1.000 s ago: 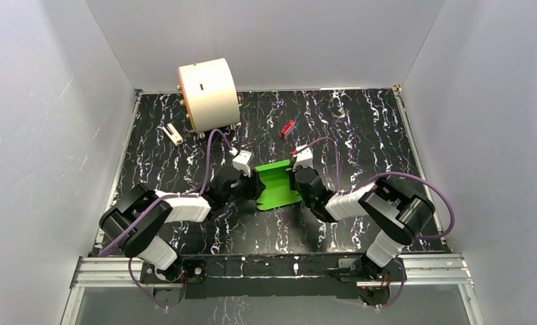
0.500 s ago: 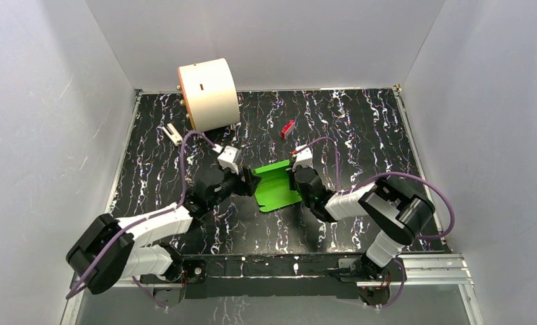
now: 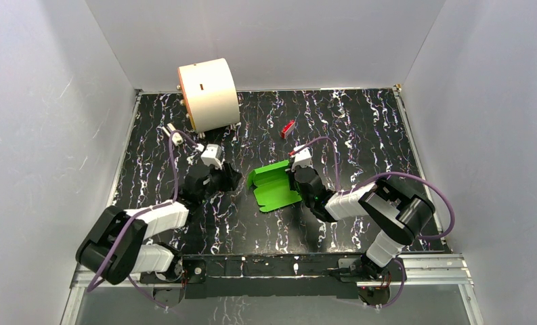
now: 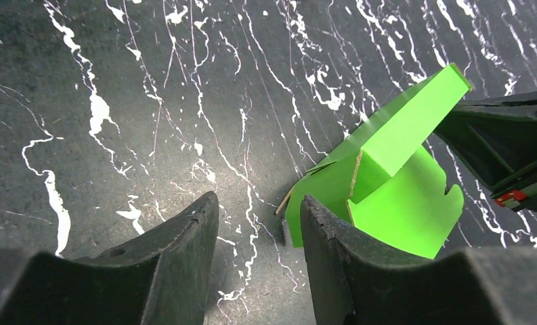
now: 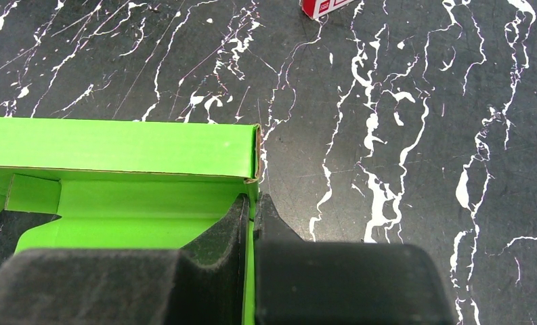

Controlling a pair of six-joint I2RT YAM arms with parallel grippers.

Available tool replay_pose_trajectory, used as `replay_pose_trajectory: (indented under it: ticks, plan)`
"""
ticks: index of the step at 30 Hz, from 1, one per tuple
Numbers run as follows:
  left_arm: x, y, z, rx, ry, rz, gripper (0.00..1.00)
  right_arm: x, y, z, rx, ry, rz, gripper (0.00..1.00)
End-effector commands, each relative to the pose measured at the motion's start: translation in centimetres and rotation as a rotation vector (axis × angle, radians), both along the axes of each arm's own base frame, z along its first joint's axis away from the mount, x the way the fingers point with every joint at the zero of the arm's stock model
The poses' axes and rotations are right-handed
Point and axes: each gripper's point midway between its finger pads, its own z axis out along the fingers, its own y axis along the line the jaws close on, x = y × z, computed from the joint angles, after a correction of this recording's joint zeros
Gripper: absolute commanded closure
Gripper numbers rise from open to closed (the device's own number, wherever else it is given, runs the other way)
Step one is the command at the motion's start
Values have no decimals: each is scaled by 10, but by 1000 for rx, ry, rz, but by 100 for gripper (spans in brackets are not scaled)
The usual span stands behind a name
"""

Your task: Fold the paper box

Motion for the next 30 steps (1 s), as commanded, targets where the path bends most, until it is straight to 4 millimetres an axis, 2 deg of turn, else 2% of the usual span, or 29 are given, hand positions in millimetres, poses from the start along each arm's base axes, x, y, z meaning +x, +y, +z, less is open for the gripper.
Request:
replay_pose_trajectory:
  ticks: [1,7,16,22,28,30]
  plan:
    - [17,-9,11,-4,-46,-37,55,-1,9,5,-7,1,42,94]
    - [12,-29,-3,5,-1,-176,53,-1,8,5,-10,2,43,94]
    - [-4,-44,-4,-15,1,-304,53,0,8,5,-10,1,37,94]
    - [-14,-53,-3,-20,-2,-372,63,0,8,5,-9,2,36,94]
    - [-20,-57,-1,-13,-5,-402,64,1,5,4,-13,7,13,94]
    - [-23,-59,-2,-3,-3,-410,61,1,1,3,-14,11,-7,94]
